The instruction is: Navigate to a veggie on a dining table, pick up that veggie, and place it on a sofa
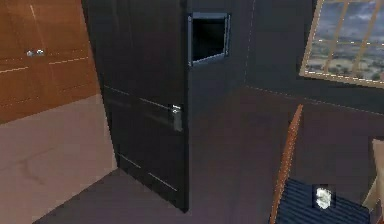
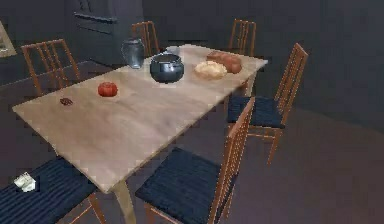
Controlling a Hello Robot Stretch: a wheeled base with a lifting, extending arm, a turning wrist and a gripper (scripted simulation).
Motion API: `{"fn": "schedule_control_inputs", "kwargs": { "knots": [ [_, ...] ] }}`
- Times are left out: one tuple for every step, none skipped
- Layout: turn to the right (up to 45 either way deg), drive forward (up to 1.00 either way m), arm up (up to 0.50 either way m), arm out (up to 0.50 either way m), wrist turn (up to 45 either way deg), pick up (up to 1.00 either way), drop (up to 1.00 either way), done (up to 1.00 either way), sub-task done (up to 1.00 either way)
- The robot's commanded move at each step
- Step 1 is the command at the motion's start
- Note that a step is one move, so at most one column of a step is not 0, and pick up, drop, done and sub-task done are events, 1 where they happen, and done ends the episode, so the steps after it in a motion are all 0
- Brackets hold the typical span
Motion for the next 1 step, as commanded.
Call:
{"fn": "schedule_control_inputs", "kwargs": {
  "knots": [
    [0.0,0.65,0.00,0.00,0.0,0.00,0.00,0.00,0.00]
  ]
}}
